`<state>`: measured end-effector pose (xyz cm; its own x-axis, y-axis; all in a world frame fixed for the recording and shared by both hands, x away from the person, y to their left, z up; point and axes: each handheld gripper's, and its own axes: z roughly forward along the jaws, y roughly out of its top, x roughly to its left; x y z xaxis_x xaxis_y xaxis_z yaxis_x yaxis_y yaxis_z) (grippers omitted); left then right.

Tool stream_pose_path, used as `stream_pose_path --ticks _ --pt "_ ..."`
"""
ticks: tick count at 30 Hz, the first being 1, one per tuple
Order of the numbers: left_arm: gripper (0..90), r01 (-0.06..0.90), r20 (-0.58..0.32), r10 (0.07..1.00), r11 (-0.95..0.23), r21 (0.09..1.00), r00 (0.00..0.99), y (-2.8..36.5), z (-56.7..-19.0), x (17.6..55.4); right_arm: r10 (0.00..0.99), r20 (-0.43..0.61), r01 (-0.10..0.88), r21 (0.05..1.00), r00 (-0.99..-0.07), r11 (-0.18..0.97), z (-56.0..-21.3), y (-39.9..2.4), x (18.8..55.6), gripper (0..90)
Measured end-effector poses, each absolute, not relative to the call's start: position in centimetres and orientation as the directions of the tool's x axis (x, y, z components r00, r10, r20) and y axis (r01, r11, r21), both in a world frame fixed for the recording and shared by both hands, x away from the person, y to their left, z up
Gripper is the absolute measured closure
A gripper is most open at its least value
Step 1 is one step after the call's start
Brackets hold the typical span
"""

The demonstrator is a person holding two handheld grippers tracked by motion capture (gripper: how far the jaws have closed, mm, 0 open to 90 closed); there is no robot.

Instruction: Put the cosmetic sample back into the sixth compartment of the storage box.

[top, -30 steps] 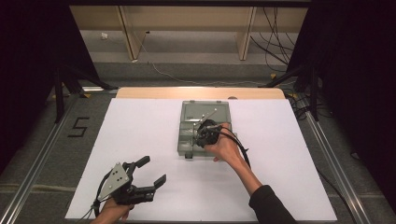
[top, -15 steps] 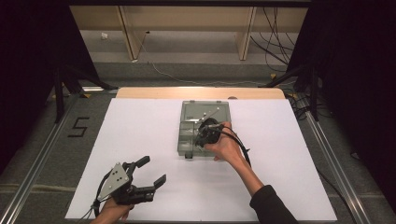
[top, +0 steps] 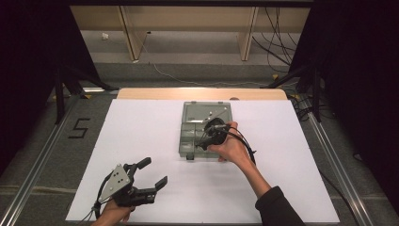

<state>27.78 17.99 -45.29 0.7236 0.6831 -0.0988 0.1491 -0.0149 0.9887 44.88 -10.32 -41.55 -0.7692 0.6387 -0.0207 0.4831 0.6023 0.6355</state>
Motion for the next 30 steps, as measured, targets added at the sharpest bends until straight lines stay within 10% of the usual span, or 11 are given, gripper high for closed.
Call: stream_pose_path --ticks 30 --pt "15.0 0.151 -0.099 0.686 -0.016 0.988 0.721 18.0 -45.3 27.7 0.601 -0.032 0.378 0.75 -0.799 0.542 -39.3 -11.8 41.1 27.8"
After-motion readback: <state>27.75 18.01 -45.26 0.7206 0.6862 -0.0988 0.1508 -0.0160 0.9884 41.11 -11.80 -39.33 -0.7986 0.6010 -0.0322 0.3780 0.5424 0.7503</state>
